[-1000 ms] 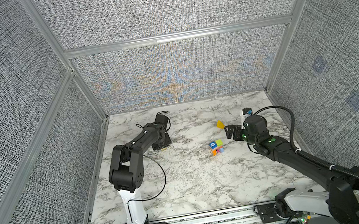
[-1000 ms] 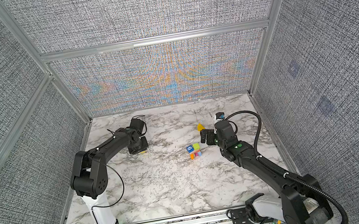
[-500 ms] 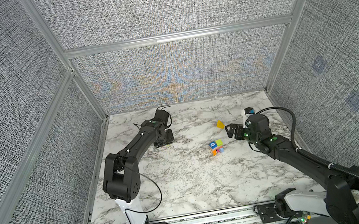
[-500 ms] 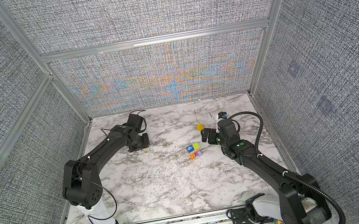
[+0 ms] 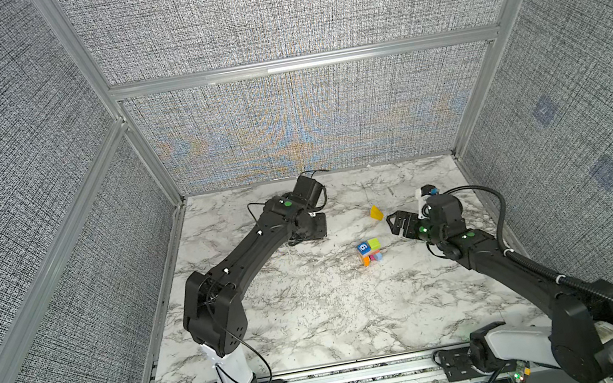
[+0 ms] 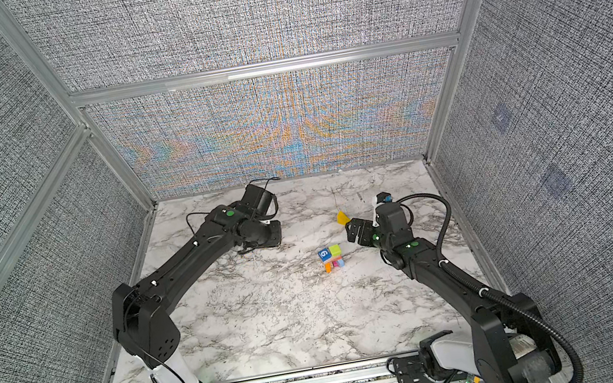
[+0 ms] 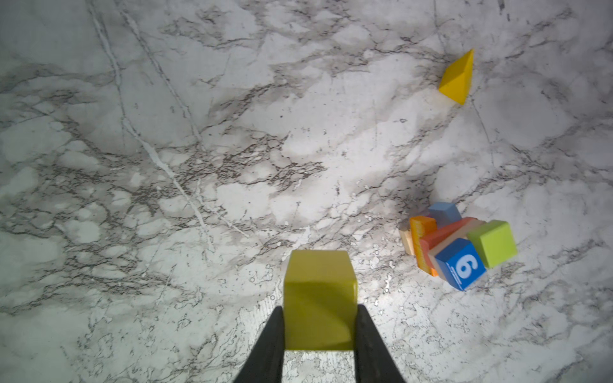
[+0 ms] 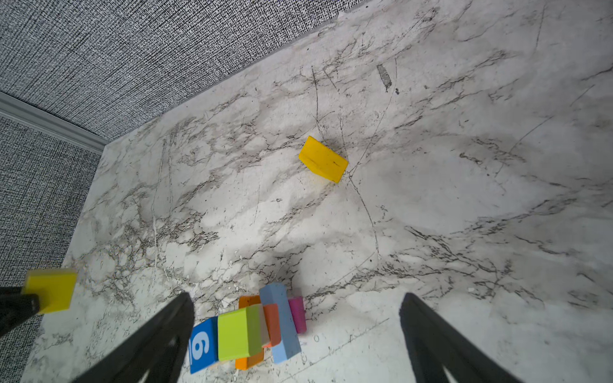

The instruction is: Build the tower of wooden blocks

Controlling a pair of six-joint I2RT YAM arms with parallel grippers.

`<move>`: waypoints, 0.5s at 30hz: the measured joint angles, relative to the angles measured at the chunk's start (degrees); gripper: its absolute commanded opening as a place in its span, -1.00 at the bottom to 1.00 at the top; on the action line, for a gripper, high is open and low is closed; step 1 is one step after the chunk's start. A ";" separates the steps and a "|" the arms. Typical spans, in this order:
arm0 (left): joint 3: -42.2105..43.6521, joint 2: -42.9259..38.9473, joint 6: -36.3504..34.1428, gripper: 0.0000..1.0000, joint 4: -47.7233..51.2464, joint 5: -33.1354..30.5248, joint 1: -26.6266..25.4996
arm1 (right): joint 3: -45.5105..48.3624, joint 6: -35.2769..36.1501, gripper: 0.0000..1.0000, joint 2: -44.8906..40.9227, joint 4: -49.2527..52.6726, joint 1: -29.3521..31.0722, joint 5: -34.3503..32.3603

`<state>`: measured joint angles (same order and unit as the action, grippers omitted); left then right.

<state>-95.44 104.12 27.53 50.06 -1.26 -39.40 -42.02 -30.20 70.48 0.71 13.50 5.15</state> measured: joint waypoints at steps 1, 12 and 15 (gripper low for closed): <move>-0.61 0.33 -0.09 -0.46 0.13 0.07 -0.57 | 0.00 -0.04 0.98 0.00 0.00 -0.02 0.00; -8.04 5.88 -0.09 -0.46 1.18 0.37 -7.15 | 0.00 -1.29 0.98 1.29 0.46 -1.88 -0.22; -9.88 7.26 -0.09 -0.46 1.38 0.33 -8.33 | 0.00 -1.60 0.98 1.40 0.46 -2.01 -0.22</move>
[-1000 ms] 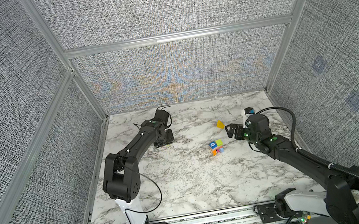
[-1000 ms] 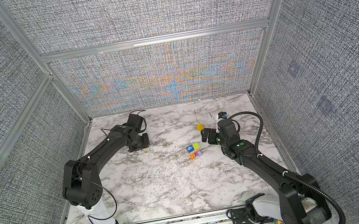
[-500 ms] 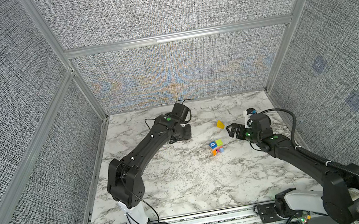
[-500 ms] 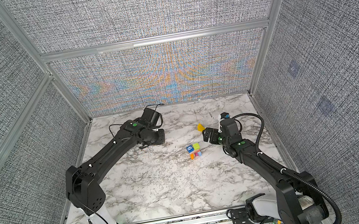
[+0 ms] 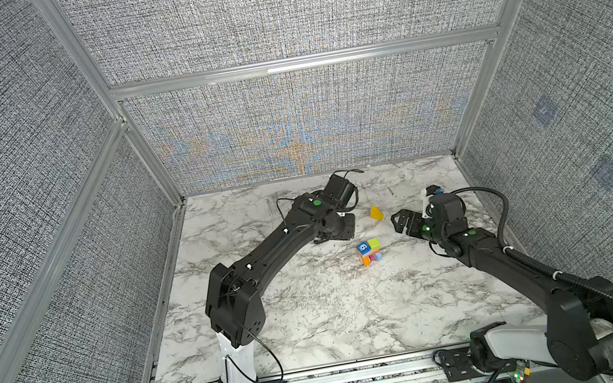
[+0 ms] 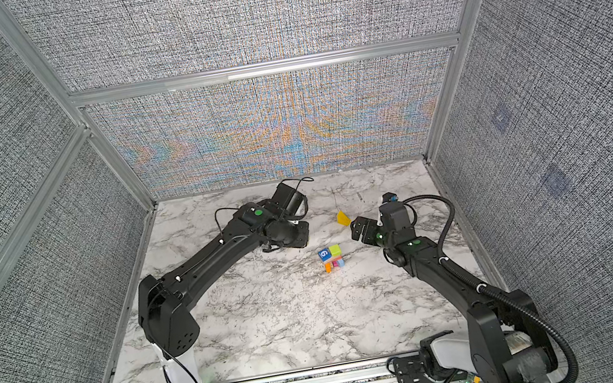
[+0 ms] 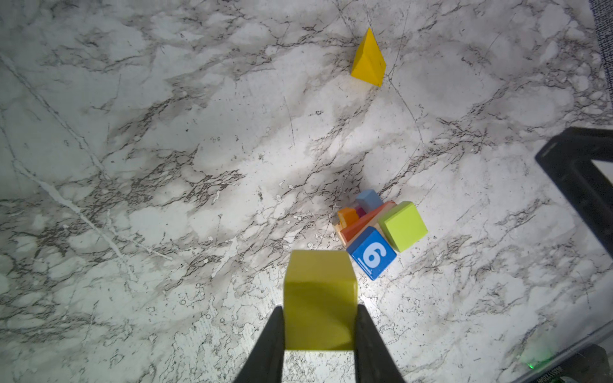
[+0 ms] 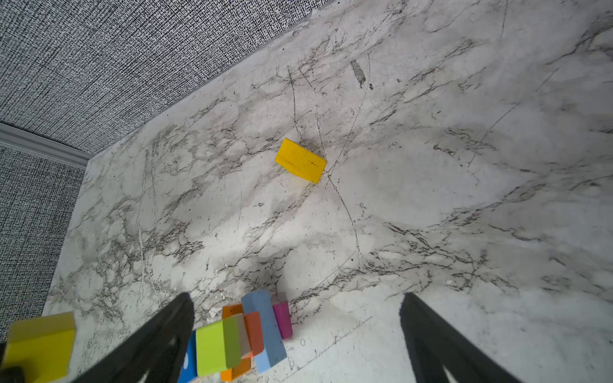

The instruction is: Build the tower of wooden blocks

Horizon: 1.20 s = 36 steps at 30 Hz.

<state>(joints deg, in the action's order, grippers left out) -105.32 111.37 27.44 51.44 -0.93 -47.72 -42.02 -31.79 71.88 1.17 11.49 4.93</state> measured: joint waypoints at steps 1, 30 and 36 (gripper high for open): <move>-0.50 0.42 -0.02 -0.46 0.04 0.07 -0.33 | 0.00 0.02 0.98 0.00 0.00 -0.13 0.00; -11.89 12.20 -0.61 -0.46 4.09 -0.61 -5.46 | -0.63 -0.61 0.98 2.19 1.42 -1.68 1.33; -12.31 13.00 -0.61 -0.46 4.17 -0.61 -5.81 | -0.66 -0.59 0.98 2.67 1.44 -1.73 1.55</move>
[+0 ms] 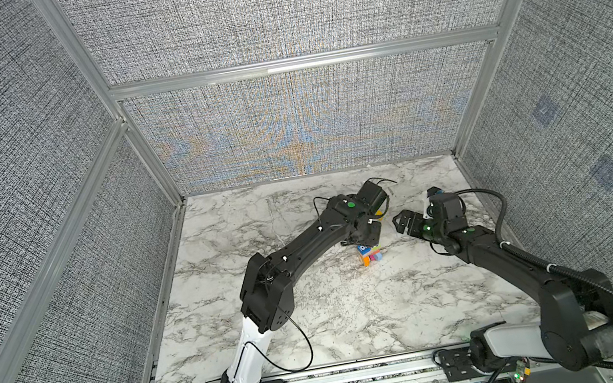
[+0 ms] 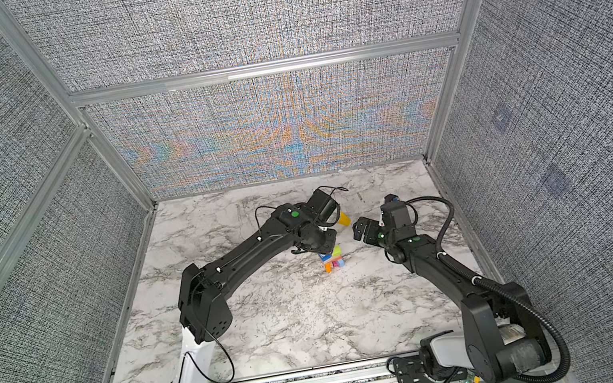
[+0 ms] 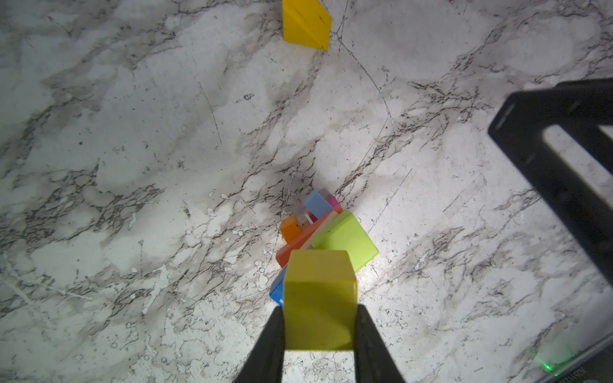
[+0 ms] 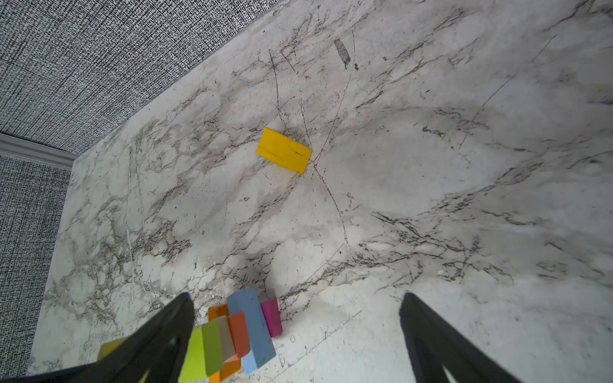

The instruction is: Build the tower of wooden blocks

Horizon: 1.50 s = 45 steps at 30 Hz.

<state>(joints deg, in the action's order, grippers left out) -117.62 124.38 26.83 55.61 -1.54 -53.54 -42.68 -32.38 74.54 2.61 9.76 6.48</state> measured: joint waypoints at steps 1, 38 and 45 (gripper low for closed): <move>-0.02 0.07 0.00 -0.46 0.00 0.00 0.00 | 0.00 0.00 0.98 0.09 0.02 0.00 0.07; -2.27 1.92 0.15 0.09 0.24 -1.11 -0.31 | -0.17 0.00 0.98 1.42 -0.04 -0.39 2.21; -3.41 1.25 0.07 0.53 1.81 -1.60 -0.72 | -0.66 0.76 0.91 2.16 0.13 -0.81 2.51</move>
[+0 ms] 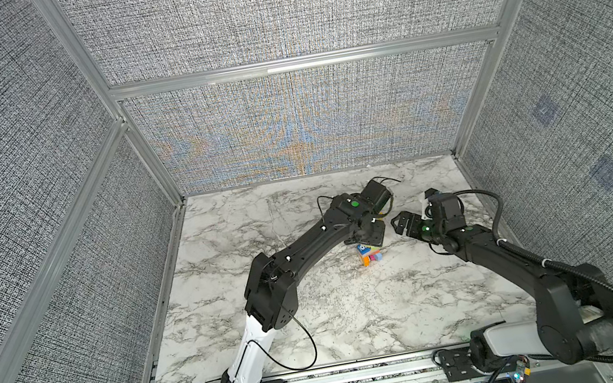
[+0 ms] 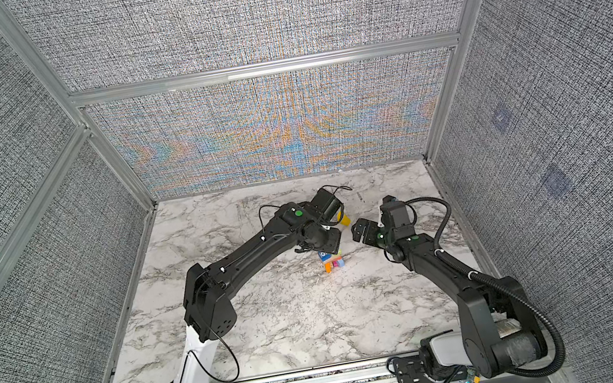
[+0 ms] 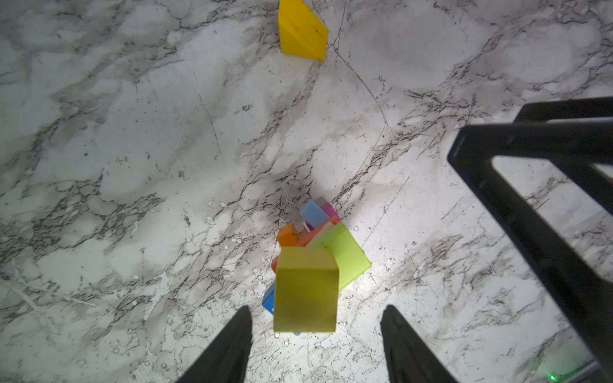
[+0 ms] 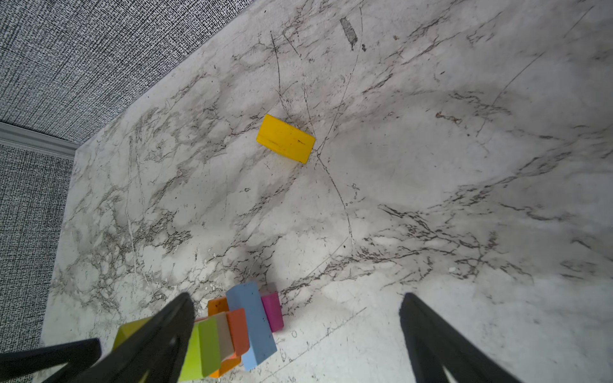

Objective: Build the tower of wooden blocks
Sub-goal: 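Lower the yellow cube onto the tower top and open the left gripper, then move the right gripper over the yellow wedge block while the left gripper withdraws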

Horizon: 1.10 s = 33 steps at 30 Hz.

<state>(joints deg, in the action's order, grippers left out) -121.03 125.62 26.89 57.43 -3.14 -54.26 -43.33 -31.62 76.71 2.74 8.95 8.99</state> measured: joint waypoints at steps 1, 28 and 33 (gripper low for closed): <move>0.17 -0.48 -0.07 0.69 0.15 -0.15 0.00 | -0.31 0.39 0.87 0.31 0.00 -0.20 0.04; 44.63 -30.69 1.70 0.98 -21.18 1.09 16.59 | -29.18 19.76 0.49 27.56 15.56 -2.67 10.36; 51.08 -31.71 2.29 0.98 -29.53 5.88 21.14 | -36.39 25.29 0.51 32.72 19.58 -1.44 8.20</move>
<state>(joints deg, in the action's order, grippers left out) -69.95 93.91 29.19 27.90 2.74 -33.12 -79.72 -6.33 109.43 22.33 7.51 17.19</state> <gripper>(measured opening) 0.988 0.757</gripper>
